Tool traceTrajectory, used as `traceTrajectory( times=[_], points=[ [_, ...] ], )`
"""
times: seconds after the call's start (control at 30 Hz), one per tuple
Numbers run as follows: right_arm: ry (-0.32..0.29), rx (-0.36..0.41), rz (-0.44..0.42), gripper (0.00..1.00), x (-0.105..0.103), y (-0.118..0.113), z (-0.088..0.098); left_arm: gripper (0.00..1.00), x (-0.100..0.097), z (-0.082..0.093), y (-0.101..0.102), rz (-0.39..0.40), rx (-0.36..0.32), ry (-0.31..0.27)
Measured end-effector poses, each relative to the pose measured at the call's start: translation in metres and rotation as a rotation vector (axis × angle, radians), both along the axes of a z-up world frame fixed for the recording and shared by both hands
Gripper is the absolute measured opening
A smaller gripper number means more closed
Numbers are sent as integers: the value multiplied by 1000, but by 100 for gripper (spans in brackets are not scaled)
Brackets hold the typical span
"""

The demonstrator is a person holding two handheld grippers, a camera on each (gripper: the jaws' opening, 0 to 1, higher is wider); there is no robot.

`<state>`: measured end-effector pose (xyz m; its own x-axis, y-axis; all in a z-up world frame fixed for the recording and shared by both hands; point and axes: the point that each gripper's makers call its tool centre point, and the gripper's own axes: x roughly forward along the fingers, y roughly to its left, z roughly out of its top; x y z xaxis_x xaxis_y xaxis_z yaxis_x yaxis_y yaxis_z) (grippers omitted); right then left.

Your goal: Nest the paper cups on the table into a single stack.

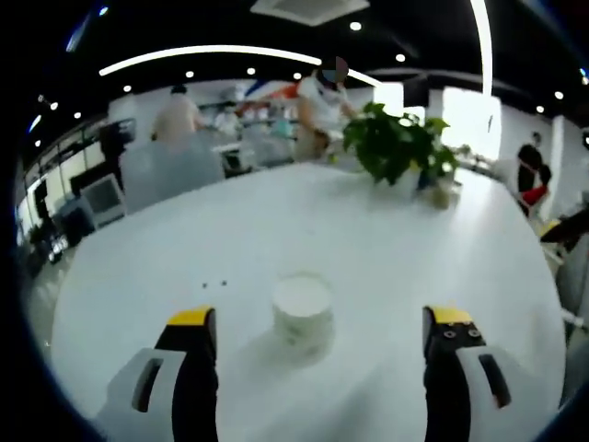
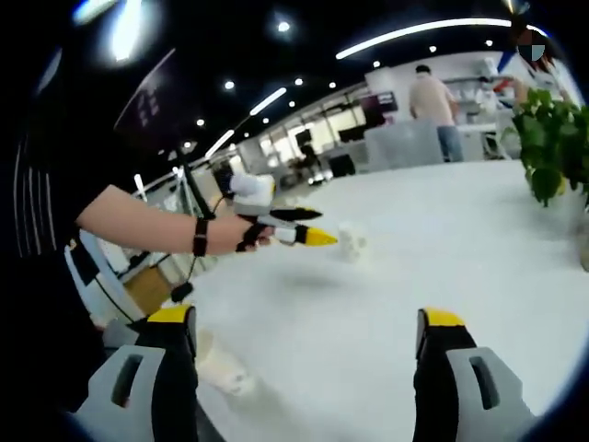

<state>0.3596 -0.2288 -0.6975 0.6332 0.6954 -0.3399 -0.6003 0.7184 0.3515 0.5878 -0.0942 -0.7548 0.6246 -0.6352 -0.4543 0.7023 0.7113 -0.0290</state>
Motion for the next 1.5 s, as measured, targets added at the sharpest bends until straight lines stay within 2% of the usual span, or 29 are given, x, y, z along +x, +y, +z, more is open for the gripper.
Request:
traceTrajectory(
  times=[0.4,0.67,0.93,1.07,1.33,1.5],
  points=[
    [16,5,-18,97,-1,-6,-4,88,14,-24,-6,2,14,31],
    [35,12,-21,97,-3,-5,-10,85,21,-32,-7,24,-11,52],
    [47,15,-16,97,-6,-2,-14,80,29,-35,-12,32,-24,46],
    [52,15,-23,97,-7,-5,-15,70,30,-36,-18,11,-29,46],
    [61,10,-26,97,-9,-7,-18,67,31,-39,-23,8,-33,56],
    [69,2,-18,97,-10,-6,-22,58,31,-39,-23,-1,-27,40]
  ],
)
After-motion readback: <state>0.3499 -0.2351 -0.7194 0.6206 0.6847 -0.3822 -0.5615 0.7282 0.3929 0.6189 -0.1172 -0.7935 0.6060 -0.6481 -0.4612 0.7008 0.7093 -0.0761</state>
